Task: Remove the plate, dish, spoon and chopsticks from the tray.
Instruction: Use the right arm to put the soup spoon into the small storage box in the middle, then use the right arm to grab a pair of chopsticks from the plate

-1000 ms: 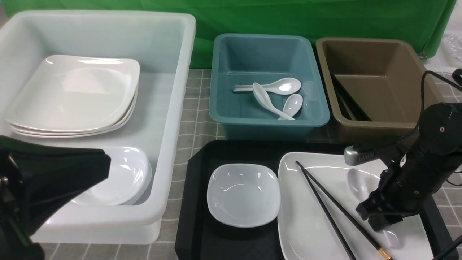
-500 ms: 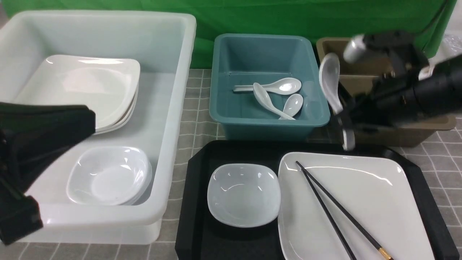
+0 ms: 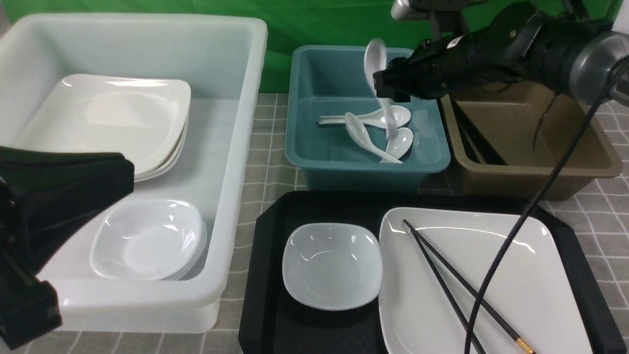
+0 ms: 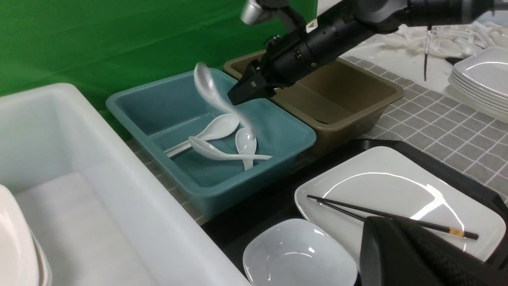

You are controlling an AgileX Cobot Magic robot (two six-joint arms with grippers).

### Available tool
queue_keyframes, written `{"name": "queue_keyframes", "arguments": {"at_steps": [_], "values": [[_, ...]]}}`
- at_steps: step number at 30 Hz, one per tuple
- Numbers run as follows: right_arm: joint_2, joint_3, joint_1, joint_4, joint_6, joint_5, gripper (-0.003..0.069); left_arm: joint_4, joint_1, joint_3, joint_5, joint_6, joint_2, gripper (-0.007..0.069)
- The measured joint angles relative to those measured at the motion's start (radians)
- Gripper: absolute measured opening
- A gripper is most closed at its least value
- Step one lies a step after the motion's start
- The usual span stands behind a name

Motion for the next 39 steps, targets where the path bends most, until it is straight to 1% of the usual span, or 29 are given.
{"name": "queue_keyframes", "arguments": {"at_steps": [2, 3, 4, 6, 8, 9, 11, 13, 14, 15, 16, 17, 18, 20, 21, 22, 24, 27, 32, 35, 37, 39], "values": [[-0.006, -0.004, 0.000, -0.004, 0.000, 0.036, 0.0465, 0.000, 0.000, 0.000, 0.001, 0.001, 0.000, 0.0003], [-0.012, -0.004, 0.000, -0.010, 0.000, 0.055, 0.0466, 0.000, 0.000, 0.000, 0.001, 0.002, 0.000, 0.0003], [-0.034, -0.005, 0.000, -0.029, 0.000, 0.120, 0.0456, 0.000, 0.000, 0.000, 0.001, 0.003, 0.000, 0.0003], [-0.077, -0.005, 0.000, -0.074, 0.006, 0.249, 0.0412, 0.000, 0.000, 0.000, 0.001, 0.004, 0.000, 0.0003], [-0.107, -0.002, 0.002, -0.100, 0.019, 0.337, 0.0386, 0.000, 0.000, 0.000, 0.001, 0.004, 0.000, 0.0003], [-0.164, 0.020, 0.012, -0.157, 0.050, 0.465, 0.0334, 0.002, 0.000, 0.000, 0.001, 0.004, 0.000, 0.0003], [-0.249, 0.098, 0.039, -0.236, 0.094, 0.575, 0.0289, 0.002, 0.000, 0.000, 0.001, 0.004, 0.000, 0.0003], [-0.338, 0.224, 0.077, -0.322, 0.147, 0.631, 0.0279, 0.004, 0.000, 0.000, 0.002, 0.004, 0.000, 0.0003], [-0.389, 0.315, 0.100, -0.373, 0.188, 0.645, 0.0290, 0.004, 0.000, 0.000, 0.002, 0.005, 0.000, 0.0003], [-0.398, 0.331, 0.104, -0.373, 0.195, 0.646, 0.0290, 0.004, 0.000, 0.000, 0.002, 0.005, 0.000, 0.0003], [-0.453, 0.442, 0.126, -0.408, 0.241, 0.649, 0.0322, 0.008, 0.000, 0.000, 0.002, 0.006, 0.000, 0.0003], [-0.476, 0.489, 0.133, -0.421, 0.263, 0.647, 0.0340, 0.011, 0.000, 0.000, 0.002, 0.006, 0.000, 0.0003], [-0.521, 0.590, 0.140, -0.433, 0.290, 0.626, 0.0393, 0.016, 0.000, 0.000, 0.002, 0.006, 0.000, 0.0003], [-0.568, 0.717, 0.141, -0.446, 0.325, 0.559, 0.0484, 0.018, 0.000, 0.000, 0.002, 0.006, 0.000, 0.0003], [-0.575, 0.743, 0.140, -0.450, 0.337, 0.535, 0.0521, 0.018, 0.000, 0.000, 0.002, 0.006, 0.000, 0.0003], [-0.577, 0.759, 0.140, -0.453, 0.342, 0.519, 0.0531, 0.018, 0.000, 0.000, 0.002, 0.006, 0.000, 0.0003], [-0.579, 0.832, 0.140, -0.455, 0.366, 0.421, 0.0622, 0.018, 0.000, 0.000, 0.002, 0.006, 0.000, 0.0003], [-0.556, 0.868, 0.140, -0.451, 0.377, 0.348, 0.0665, 0.018, 0.000, 0.000, 0.002, 0.006, 0.000, 0.0003], [-0.477, 0.874, 0.140, -0.451, 0.390, 0.276, 0.0673, 0.018, 0.000, 0.000, 0.003, 0.006, 0.000, 0.0003], [-0.446, 0.874, 0.140, -0.451, 0.390, 0.264, 0.0670, 0.028, 0.000, 0.000, 0.005, 0.006, 0.000, 0.0004], [-0.430, 0.874, 0.140, -0.451, 0.382, 0.262, 0.0640, 0.035, 0.000, 0.000, 0.005, 0.008, 0.000, 0.0004], [-0.421, 0.874, 0.140, -0.455, 0.370, 0.262, 0.0589, 0.038, 0.000, 0.000, 0.005, 0.008, 0.000, 0.0004]]}}
